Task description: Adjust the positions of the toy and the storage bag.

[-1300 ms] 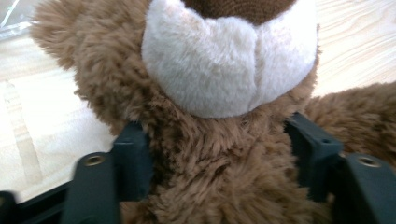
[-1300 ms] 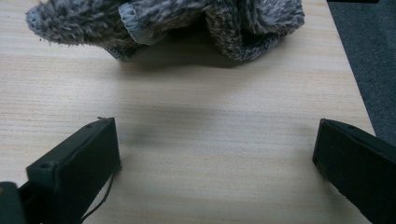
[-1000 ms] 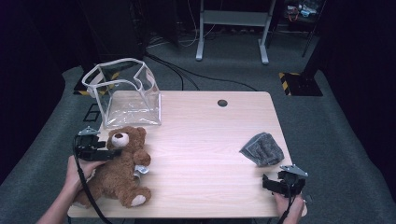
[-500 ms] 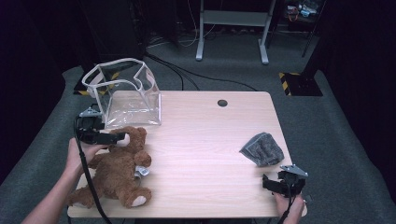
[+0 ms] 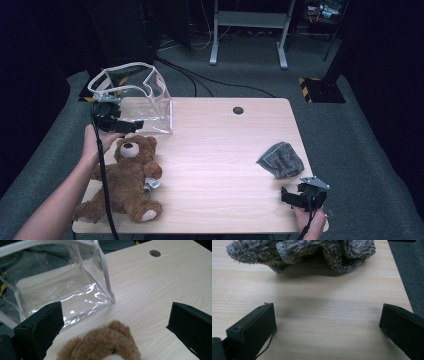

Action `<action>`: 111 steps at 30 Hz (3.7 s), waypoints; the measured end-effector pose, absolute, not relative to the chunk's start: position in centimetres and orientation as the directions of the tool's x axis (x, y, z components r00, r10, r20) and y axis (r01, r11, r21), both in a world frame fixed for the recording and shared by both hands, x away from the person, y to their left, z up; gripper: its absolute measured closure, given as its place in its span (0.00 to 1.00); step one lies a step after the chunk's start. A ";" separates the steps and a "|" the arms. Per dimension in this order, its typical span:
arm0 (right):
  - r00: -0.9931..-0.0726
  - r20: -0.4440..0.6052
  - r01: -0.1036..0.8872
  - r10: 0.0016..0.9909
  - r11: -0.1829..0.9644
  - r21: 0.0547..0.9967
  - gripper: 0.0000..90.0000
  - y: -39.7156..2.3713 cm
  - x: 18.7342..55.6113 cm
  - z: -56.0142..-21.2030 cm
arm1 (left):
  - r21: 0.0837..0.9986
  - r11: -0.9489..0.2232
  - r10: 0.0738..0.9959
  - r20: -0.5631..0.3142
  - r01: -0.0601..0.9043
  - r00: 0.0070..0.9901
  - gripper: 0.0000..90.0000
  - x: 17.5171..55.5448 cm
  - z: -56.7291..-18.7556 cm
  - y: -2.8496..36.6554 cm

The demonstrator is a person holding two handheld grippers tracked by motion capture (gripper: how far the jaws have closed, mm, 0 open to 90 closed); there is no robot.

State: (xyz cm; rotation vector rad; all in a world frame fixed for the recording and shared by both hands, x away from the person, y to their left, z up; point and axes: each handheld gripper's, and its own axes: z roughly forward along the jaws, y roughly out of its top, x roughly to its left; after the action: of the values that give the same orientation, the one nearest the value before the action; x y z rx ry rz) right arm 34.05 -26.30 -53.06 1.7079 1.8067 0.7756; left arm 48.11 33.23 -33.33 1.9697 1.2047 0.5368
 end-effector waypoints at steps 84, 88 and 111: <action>-0.067 0.010 0.691 0.998 0.039 0.722 0.02 -26.2 34.0 -53.0 | 0.755 -0.437 0.803 0.082 0.489 0.591 0.94 58.8 -34.5 20.4; -0.066 0.010 0.692 0.998 0.039 0.721 0.02 -26.2 33.9 -53.0 | 0.755 -0.459 0.783 0.094 0.469 0.615 0.94 58.5 -34.5 19.2; -0.072 0.005 0.690 0.997 0.046 0.722 0.02 -26.2 33.9 -53.0 | 0.837 -0.274 0.896 0.043 0.474 0.442 0.24 56.2 -28.8 29.5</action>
State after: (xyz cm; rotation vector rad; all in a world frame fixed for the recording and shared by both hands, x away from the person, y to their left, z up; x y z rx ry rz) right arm 33.95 -26.23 -53.05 1.6943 1.8166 0.7805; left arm 56.20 29.46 -28.83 1.9067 1.1551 0.6792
